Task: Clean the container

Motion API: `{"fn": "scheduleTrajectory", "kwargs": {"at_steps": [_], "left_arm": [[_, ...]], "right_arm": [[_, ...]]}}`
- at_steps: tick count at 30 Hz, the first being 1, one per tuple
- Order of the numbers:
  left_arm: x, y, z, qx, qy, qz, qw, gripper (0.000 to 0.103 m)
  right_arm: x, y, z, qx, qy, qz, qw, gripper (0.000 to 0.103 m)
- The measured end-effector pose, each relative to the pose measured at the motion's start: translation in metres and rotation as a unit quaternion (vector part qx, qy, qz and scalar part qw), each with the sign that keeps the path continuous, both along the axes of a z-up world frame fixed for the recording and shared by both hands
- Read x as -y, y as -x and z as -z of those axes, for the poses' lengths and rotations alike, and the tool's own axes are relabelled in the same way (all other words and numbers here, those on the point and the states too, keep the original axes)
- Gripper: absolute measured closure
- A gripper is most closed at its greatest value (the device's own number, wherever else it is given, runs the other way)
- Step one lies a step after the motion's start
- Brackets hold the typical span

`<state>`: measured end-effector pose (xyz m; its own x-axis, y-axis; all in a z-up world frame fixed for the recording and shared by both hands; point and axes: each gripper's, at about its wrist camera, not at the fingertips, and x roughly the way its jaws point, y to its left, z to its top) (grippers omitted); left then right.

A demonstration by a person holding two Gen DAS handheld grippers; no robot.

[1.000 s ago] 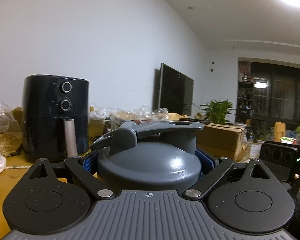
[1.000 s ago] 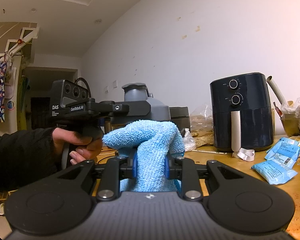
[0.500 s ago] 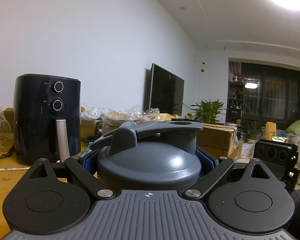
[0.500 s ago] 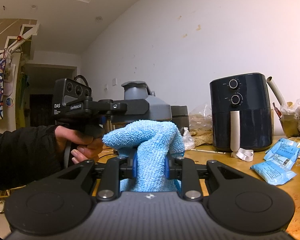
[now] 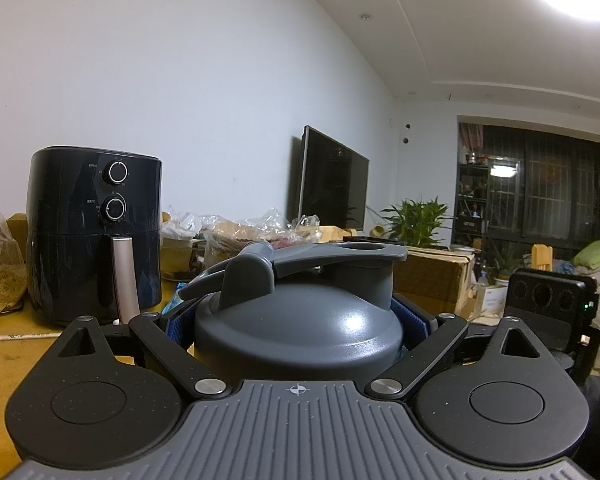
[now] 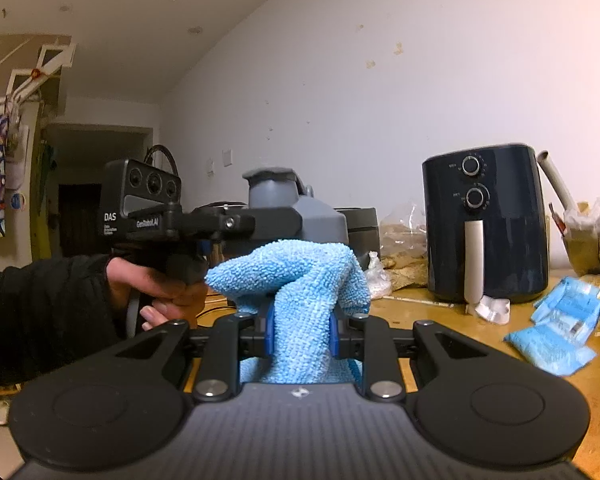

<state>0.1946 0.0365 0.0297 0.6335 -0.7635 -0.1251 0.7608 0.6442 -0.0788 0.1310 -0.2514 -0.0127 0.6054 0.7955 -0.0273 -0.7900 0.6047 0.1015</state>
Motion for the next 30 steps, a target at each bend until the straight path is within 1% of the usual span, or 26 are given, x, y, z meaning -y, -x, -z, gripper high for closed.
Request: {"fn": "scheduleTrajectory", "kwargs": {"at_steps": [8, 16, 25, 30], "left_arm": [[-0.001, -0.002, -0.001, -0.004, -0.002, -0.001, 1.0, 0.007], [-0.001, -0.003, -0.001, -0.005, -0.003, -0.001, 1.0, 0.007], [-0.002, -0.002, -0.001, -0.006, -0.004, -0.002, 1.0, 0.007], [-0.002, -0.003, -0.002, -0.006, -0.004, -0.002, 1.0, 0.007]], "right_arm": [[-0.009, -0.007, -0.014, 0.007, 0.025, -0.008, 1.0, 0.08], [-0.009, -0.013, -0.022, -0.014, 0.046, -0.018, 0.999, 0.08], [-0.01, -0.016, -0.022, -0.026, 0.058, -0.027, 0.998, 0.08], [-0.013, -0.017, -0.018, -0.037, 0.075, -0.031, 0.996, 0.08]]}}
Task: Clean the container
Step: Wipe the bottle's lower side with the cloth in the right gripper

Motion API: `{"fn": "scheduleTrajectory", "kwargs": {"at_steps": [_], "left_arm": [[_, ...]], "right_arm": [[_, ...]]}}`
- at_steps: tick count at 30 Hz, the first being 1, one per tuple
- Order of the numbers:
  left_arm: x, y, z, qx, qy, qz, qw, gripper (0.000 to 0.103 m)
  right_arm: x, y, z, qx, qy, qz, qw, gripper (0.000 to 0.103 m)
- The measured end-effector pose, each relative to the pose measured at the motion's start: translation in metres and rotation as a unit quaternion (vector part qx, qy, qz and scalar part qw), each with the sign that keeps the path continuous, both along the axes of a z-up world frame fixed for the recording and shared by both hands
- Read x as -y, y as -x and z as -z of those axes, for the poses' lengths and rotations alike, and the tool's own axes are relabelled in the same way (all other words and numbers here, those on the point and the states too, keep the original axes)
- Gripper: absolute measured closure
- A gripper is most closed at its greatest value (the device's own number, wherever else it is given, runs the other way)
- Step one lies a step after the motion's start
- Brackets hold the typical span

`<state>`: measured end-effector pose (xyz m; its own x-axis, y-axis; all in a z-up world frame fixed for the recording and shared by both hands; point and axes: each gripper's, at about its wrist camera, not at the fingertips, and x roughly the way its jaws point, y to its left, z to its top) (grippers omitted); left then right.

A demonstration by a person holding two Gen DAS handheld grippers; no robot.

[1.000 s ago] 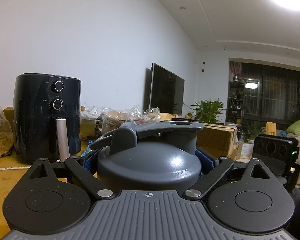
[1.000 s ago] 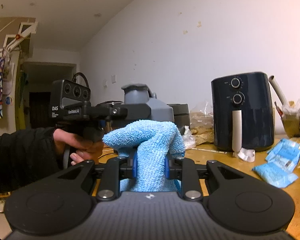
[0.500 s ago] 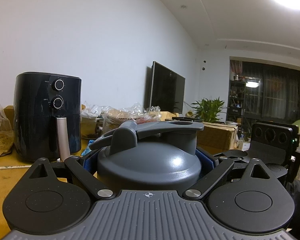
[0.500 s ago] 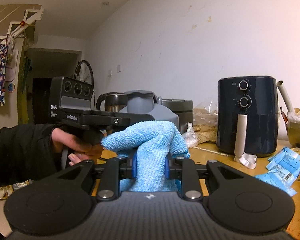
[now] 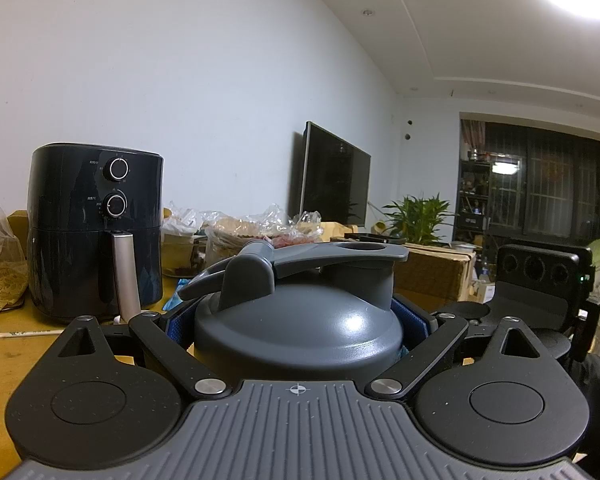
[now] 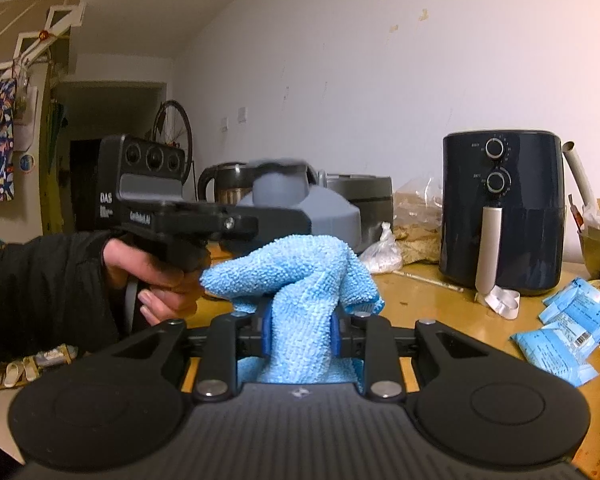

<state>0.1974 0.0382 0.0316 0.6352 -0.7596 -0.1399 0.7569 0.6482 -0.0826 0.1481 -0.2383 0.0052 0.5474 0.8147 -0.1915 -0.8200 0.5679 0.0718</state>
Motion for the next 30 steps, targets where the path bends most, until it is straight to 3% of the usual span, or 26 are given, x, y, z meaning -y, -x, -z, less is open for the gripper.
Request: {"fn": "scheduleTrajectory", "kwargs": {"at_steps": [20, 30], "left_arm": [[0.002, -0.002, -0.001, 0.001, 0.001, -0.001, 1.0, 0.007], [0.003, 0.0, -0.001, 0.001, 0.0, -0.002, 1.0, 0.007]], "right_arm": [[-0.022, -0.011, 0.029, -0.065, 0.096, -0.012, 0.993, 0.08], [-0.033, -0.016, 0.041, -0.097, 0.138, -0.013, 0.986, 0.086]]}}
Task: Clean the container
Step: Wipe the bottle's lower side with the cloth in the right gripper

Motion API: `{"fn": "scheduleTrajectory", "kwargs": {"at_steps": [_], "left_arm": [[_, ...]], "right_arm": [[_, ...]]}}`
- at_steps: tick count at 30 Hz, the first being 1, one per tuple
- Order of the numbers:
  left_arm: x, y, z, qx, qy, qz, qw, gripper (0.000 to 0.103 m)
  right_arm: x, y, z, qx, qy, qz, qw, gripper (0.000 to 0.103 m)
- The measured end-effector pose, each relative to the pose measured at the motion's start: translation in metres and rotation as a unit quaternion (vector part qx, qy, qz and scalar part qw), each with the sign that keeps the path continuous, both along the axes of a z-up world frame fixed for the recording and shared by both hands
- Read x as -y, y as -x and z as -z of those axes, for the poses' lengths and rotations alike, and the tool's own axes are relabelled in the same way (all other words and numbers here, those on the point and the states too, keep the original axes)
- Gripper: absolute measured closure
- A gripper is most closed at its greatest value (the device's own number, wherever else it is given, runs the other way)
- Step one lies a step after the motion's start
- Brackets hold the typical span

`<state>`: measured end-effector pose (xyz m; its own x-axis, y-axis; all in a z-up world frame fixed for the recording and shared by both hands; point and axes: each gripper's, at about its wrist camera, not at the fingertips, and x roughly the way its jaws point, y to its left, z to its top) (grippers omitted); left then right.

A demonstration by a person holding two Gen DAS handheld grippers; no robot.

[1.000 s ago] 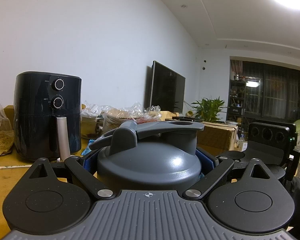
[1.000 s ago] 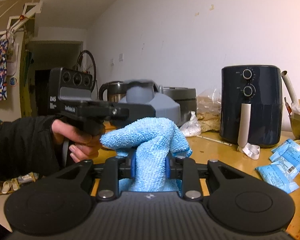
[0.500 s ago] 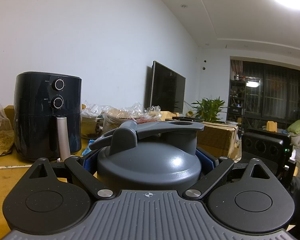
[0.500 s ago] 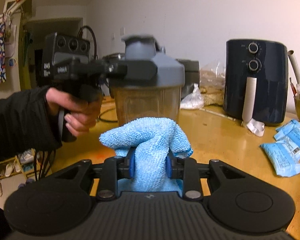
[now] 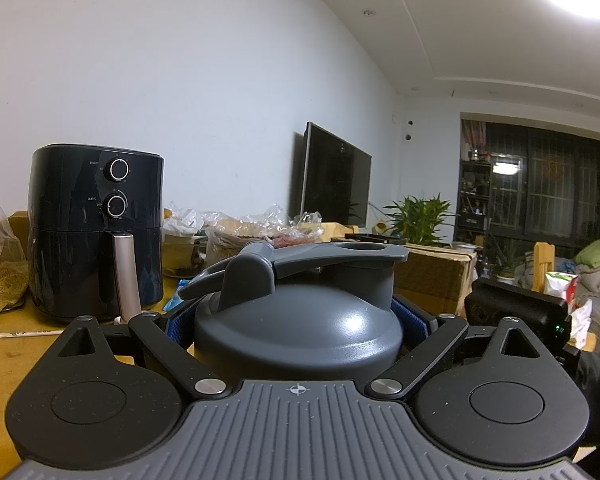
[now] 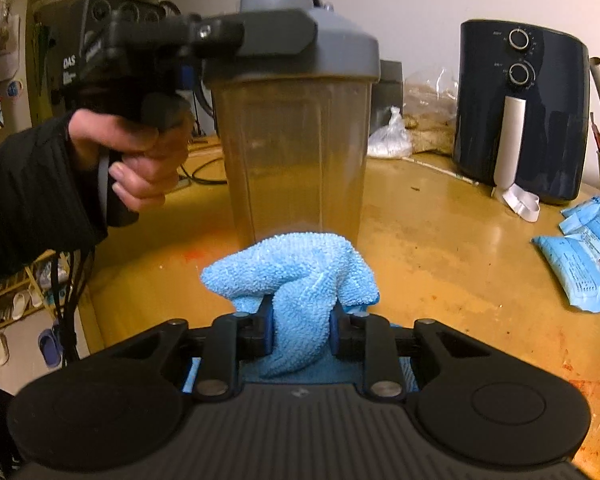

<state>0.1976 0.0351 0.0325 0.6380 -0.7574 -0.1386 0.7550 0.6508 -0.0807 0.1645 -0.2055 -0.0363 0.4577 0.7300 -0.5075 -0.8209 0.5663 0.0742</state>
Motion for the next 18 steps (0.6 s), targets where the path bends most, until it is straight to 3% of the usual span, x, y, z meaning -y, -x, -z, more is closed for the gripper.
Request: {"fn": "scheduleTrajectory", "kwargs": {"at_steps": [18], "left_arm": [[-0.0001, 0.0019, 0.0008, 0.0, 0.001, -0.002, 1.0, 0.007]], "right_arm": [[0.0041, 0.0029, -0.0045, 0.013, -0.02, 0.004, 1.0, 0.085]]}}
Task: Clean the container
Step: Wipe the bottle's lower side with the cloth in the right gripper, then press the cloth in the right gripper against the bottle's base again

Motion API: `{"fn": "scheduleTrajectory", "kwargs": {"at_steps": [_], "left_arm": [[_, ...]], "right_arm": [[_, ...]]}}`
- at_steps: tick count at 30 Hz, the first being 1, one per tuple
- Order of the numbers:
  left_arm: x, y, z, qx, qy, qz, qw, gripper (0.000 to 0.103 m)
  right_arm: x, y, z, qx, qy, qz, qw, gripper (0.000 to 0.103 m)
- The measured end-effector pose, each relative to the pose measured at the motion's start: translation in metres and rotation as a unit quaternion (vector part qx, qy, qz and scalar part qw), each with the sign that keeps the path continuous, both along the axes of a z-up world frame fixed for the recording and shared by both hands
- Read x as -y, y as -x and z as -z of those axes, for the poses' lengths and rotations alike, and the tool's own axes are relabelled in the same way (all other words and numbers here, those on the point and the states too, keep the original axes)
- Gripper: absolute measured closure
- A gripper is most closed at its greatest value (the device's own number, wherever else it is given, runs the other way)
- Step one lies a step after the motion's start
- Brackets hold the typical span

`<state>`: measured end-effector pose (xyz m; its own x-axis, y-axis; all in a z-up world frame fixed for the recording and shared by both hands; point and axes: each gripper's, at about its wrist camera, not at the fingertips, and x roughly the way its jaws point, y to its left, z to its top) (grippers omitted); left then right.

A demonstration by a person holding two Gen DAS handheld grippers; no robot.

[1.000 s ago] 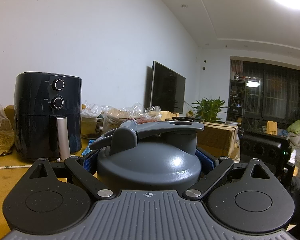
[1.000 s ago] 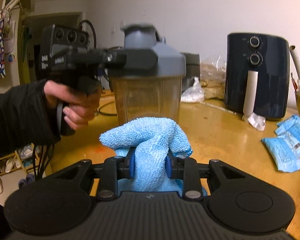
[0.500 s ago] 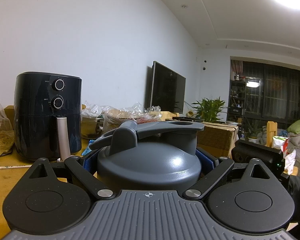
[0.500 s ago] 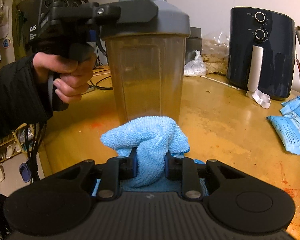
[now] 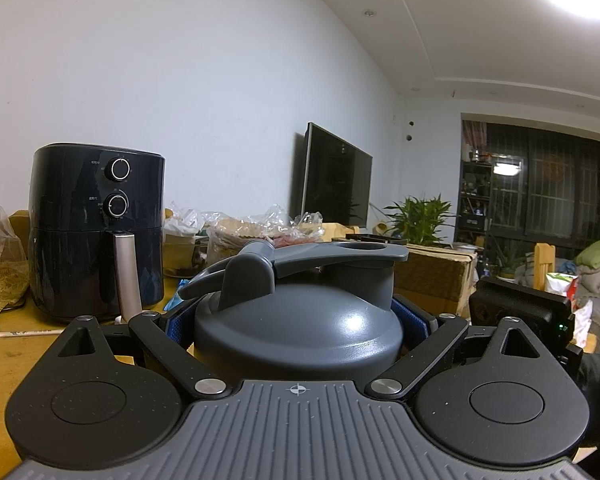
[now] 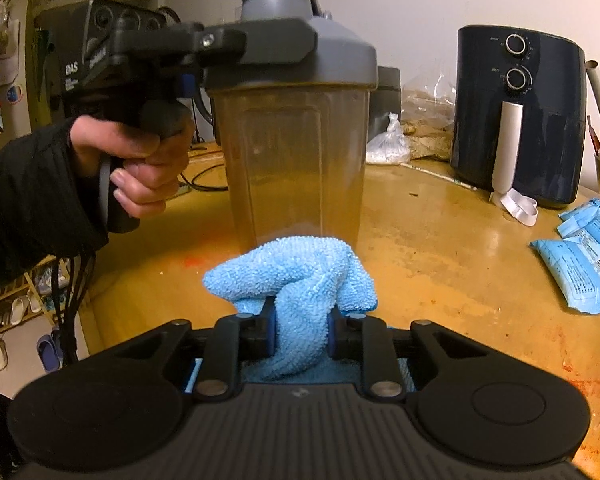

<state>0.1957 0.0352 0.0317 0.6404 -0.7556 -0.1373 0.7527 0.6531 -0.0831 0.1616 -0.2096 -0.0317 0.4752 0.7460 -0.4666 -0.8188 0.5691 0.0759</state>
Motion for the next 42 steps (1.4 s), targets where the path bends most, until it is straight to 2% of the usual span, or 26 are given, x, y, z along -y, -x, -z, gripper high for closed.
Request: {"fn": "scheduleTrajectory", "kwargs": {"at_steps": [11, 28, 42], "left_arm": [[-0.001, -0.001, -0.001, -0.001, -0.001, -0.002, 1.0, 0.007], [-0.001, -0.001, -0.001, 0.0, -0.008, -0.007, 0.9999, 0.007], [0.0, -0.003, -0.002, 0.0, -0.006, -0.007, 1.0, 0.007]], "right_arm": [[0.014, 0.008, -0.016, 0.039, -0.059, 0.005, 0.997, 0.085], [0.029, 0.023, -0.036, 0.12, -0.156, 0.022, 0.98, 0.085], [0.033, 0.025, -0.027, 0.121, -0.186, 0.029, 0.975, 0.085]]}}
